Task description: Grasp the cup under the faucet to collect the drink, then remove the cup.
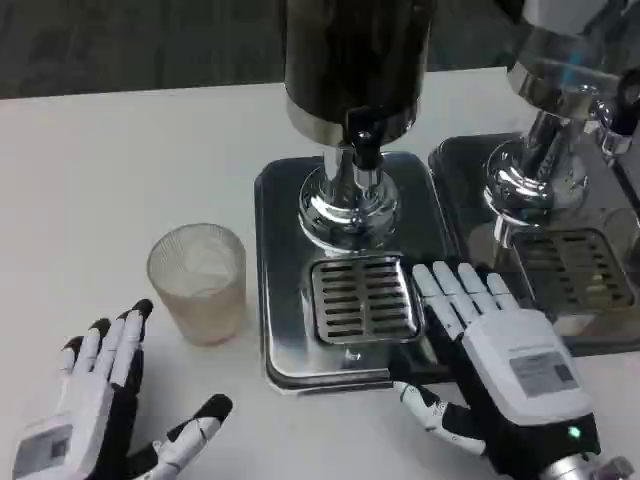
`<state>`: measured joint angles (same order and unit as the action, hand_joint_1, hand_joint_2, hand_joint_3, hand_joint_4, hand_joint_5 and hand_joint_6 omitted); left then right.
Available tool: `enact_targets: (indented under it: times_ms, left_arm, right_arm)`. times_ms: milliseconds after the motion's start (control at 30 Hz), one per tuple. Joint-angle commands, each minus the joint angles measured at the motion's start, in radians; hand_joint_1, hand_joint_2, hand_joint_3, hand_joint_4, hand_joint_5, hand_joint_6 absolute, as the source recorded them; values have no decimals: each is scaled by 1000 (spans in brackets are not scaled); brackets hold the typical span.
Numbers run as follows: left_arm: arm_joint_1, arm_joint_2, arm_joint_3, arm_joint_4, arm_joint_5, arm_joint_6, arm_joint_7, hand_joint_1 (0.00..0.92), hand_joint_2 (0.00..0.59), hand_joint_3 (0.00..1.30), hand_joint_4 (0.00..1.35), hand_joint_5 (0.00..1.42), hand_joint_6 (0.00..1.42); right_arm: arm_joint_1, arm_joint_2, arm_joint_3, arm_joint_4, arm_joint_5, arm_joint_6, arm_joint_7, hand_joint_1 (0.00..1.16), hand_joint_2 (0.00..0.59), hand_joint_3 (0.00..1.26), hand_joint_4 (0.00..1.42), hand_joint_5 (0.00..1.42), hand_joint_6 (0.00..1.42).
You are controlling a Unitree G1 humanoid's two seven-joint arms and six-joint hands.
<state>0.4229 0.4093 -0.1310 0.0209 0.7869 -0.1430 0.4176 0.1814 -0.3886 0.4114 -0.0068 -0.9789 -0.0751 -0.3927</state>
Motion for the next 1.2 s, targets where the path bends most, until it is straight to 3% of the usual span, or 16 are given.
enact_targets:
  times_ms: [33, 433, 867, 1067, 1200]
  left_arm:
    - [16, -6, 13, -13, -12, 8, 7, 0, 177, 0, 0, 0, 0]
    - [26, -19, 30, -45, -34, 21, 1, 0, 169, 0, 0, 0, 0]
    - [-37, -13, 109, -46, -94, -32, 19, 0, 91, 0, 0, 0, 0]
    - [-158, -13, 118, 113, -174, -93, 3, 0, 3, 0, 0, 0, 0]
    - [-246, -15, 96, 281, -214, -159, 8, 0, 0, 0, 0, 0, 0]
  right_arm:
    - [9, -6, -4, -25, -3, 5, 17, 276, 455, 0, 0, 0, 0]
    - [15, -2, -15, -37, 5, 17, 35, 291, 474, 5, 0, 0, 0]
    - [-8, 9, -14, -40, -8, 41, 50, 296, 475, 5, 0, 0, 0]
    - [-2, 22, -7, -41, -16, 58, 48, 296, 475, 5, 0, 0, 0]
    - [-1, 26, -10, -42, -19, 63, 47, 297, 475, 5, 0, 0, 0]
